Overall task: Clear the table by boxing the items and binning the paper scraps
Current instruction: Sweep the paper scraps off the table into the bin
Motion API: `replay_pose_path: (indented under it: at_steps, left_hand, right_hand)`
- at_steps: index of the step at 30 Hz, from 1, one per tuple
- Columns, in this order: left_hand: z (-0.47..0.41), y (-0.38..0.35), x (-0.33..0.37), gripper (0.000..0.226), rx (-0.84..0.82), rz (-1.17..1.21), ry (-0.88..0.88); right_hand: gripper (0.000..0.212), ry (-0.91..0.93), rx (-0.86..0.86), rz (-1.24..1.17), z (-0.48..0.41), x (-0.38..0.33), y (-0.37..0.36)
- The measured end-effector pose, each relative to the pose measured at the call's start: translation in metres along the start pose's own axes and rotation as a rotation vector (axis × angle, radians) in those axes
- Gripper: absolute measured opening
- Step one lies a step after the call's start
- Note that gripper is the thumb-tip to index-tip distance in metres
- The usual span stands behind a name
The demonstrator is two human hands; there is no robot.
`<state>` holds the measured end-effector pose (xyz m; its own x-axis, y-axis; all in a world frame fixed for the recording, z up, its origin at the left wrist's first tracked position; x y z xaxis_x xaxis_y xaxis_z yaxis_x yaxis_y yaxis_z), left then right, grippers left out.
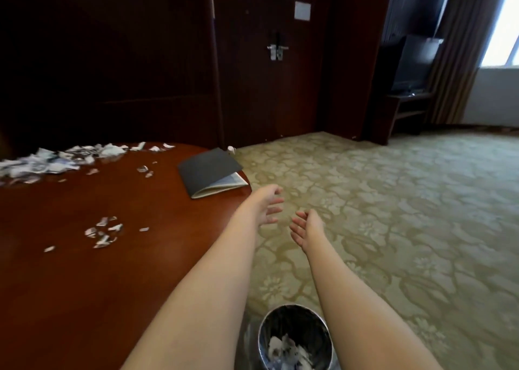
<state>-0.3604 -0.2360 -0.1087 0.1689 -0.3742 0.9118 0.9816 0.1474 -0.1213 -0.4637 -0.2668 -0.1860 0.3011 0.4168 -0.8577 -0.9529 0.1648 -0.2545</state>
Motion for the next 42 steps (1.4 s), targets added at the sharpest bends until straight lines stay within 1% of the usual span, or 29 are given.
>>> replay_pose_path:
  at_steps: [3, 7, 10, 13, 18, 21, 25, 28, 31, 34, 36, 37, 40, 42]
  left_hand:
    - [0.018, 0.037, 0.035, 0.013, 0.094, 0.036, -0.100]
    - [0.045, 0.092, 0.059, 0.020, 0.212, 0.063, -0.215]
    - [0.066, 0.136, 0.071, 0.027, 0.328, 0.060, -0.254]
    - [0.084, 0.182, 0.082, 0.033, 0.399, 0.050, -0.279]
    - [0.108, 0.261, 0.100, 0.033, 0.526, 0.036, -0.332]
    - [0.117, 0.303, 0.108, 0.033, 0.594, 0.038, -0.340]
    - [0.120, 0.351, 0.111, 0.033, 0.698, 0.029, -0.331]
    - [0.108, 0.382, 0.106, 0.036, 0.778, -0.018, -0.296]
    - [0.086, 0.410, 0.101, 0.040, 0.846, -0.137, -0.230]
    - [0.057, 0.440, 0.109, 0.032, 0.924, -0.318, -0.194]
    - [0.035, 0.458, 0.119, 0.017, 0.947, -0.423, -0.178]
    - [0.026, 0.469, 0.124, 0.016, 0.966, -0.446, -0.174]
    - [0.010, 0.498, 0.135, 0.026, 1.040, -0.472, -0.179]
    - [0.004, 0.516, 0.141, 0.026, 1.077, -0.475, -0.177]
  right_hand:
    - [0.027, 0.076, -0.040, 0.042, 0.015, -0.022, -0.028]
    - [0.024, 0.140, -0.117, 0.084, 0.040, -0.043, -0.069]
    - [0.023, 0.187, -0.158, 0.126, 0.060, -0.054, -0.102]
    - [0.022, 0.220, -0.224, 0.187, 0.076, -0.056, -0.139]
    - [0.022, 0.231, -0.355, 0.362, 0.094, -0.052, -0.211]
    - [0.012, 0.255, -0.414, 0.475, 0.100, -0.046, -0.250]
    - [0.027, 0.343, -0.484, 0.573, 0.096, -0.038, -0.299]
    - [0.027, 0.444, -0.549, 0.683, 0.085, -0.035, -0.332]
    - [0.024, 0.549, -0.582, 0.799, 0.066, -0.034, -0.364]
    - [0.025, 0.655, -0.608, 0.847, 0.037, -0.033, -0.401]
    - [0.025, 0.675, -0.643, 0.847, 0.015, -0.028, -0.429]
    - [0.024, 0.675, -0.658, 0.857, 0.005, -0.025, -0.442]
    - [0.024, 0.665, -0.686, 0.882, -0.019, -0.020, -0.477]
    - [0.027, 0.675, -0.674, 0.915, -0.032, -0.021, -0.494]
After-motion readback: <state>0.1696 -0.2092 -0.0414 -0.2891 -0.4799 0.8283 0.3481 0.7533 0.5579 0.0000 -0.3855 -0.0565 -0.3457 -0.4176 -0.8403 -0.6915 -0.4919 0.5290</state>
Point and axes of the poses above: each hand's wrist, its own z-axis away from the middle knuckle, its own y-axis out of the back of the hand, x = y × z, the point moved 9 cm from there along -z, towards the middle knuckle, and after that the axes turned 7 degrees about z, right-handed, at the moved point
